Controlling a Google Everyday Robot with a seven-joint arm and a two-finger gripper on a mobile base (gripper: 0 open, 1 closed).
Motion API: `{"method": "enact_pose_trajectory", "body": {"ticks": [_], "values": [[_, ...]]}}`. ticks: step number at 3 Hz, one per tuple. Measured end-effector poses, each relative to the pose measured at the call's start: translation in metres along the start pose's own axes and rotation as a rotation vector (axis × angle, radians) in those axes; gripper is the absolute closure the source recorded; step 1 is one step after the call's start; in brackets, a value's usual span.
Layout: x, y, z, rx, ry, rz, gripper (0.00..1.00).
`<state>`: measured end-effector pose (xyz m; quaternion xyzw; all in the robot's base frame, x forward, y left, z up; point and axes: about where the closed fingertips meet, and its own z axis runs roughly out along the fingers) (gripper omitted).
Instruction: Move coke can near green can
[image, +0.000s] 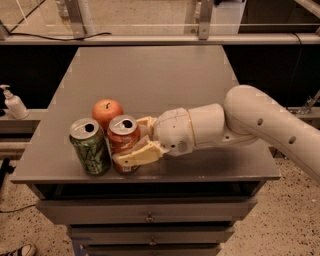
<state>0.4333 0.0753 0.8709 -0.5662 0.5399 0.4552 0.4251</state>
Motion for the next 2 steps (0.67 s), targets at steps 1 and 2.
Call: {"method": "enact_pose_trajectory", "body": {"ticks": [1, 2], "values": [[-0.0011, 0.0025, 0.0016, -0.005, -0.004, -0.016, 0.35], [-0.0011, 0.0039, 0.002, -0.006, -0.006, -0.025, 0.12]]}}
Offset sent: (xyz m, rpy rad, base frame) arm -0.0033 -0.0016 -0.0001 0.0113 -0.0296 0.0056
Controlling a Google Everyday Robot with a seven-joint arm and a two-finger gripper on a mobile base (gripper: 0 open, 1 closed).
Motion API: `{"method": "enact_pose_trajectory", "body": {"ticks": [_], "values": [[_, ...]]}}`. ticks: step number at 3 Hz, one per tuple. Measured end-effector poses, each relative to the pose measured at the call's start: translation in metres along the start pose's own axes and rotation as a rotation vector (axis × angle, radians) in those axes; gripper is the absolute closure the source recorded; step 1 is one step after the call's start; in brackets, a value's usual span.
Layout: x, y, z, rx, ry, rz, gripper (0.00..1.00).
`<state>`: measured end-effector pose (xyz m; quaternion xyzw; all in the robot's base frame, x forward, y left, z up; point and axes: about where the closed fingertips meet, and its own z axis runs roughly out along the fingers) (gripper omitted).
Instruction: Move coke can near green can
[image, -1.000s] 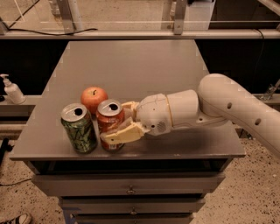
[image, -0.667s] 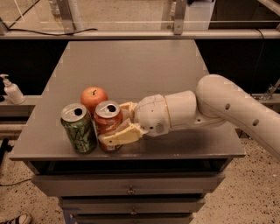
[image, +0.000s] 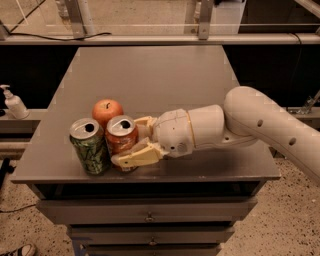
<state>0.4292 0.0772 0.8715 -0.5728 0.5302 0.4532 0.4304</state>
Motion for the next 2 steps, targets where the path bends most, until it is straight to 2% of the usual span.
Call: {"method": "enact_pose_trajectory", "body": {"ticks": [1, 2], "values": [[-0.0001, 0.001, -0.0005, -0.001, 0.001, -0.005, 0.0], [0.0002, 0.0015, -0.0019, 0.0, 0.005, -0.005, 0.0]]}}
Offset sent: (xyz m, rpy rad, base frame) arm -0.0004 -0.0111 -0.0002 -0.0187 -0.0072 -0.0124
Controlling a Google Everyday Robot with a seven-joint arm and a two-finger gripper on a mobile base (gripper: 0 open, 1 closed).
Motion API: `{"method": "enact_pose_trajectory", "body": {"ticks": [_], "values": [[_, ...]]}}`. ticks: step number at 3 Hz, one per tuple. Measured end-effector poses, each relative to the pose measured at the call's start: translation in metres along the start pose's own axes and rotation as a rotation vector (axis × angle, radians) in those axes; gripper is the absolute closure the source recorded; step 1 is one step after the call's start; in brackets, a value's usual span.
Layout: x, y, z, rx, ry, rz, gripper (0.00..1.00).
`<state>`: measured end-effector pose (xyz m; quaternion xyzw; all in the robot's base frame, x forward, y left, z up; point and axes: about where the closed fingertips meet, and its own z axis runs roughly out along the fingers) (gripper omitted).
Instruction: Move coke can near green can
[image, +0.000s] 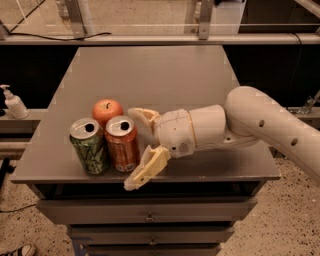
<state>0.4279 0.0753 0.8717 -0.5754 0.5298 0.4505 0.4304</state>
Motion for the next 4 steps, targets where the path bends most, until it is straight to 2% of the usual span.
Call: {"method": "enact_pose_trajectory", "body": {"ticks": [1, 2, 3, 4], "values": [[-0.006, -0.012, -0.025, 0.057, 0.043, -0.035, 0.0], [-0.02, -0.037, -0.068, 0.132, 0.114, -0.102, 0.0], [-0.047, -0.069, -0.115, 0.216, 0.185, -0.193, 0.0], [-0.072, -0.09, -0.152, 0.318, 0.211, -0.269, 0.0]]}}
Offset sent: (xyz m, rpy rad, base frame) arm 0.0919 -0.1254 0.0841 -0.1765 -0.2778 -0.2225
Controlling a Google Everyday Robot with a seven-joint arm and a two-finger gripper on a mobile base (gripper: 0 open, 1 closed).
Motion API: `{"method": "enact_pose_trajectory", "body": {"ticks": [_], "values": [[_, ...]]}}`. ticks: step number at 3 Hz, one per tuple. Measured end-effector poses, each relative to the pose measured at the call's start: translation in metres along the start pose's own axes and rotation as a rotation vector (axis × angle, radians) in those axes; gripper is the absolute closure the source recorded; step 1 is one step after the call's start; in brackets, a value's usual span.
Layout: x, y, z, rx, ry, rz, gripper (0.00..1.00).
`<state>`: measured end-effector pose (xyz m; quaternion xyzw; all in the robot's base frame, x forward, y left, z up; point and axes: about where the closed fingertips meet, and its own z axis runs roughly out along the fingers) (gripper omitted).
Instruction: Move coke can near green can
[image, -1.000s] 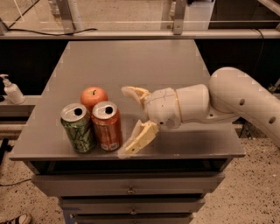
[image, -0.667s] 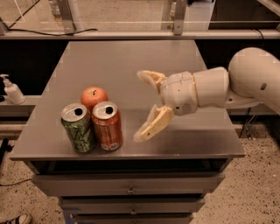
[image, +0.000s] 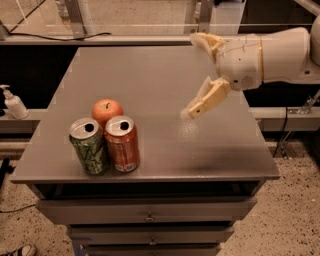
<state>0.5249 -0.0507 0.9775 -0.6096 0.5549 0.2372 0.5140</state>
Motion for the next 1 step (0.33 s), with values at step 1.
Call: {"method": "enact_pose_trajectory", "body": {"ticks": [1], "values": [[-0.0029, -0.003, -0.002, 0.007, -0.003, -0.005, 0.0]]}}
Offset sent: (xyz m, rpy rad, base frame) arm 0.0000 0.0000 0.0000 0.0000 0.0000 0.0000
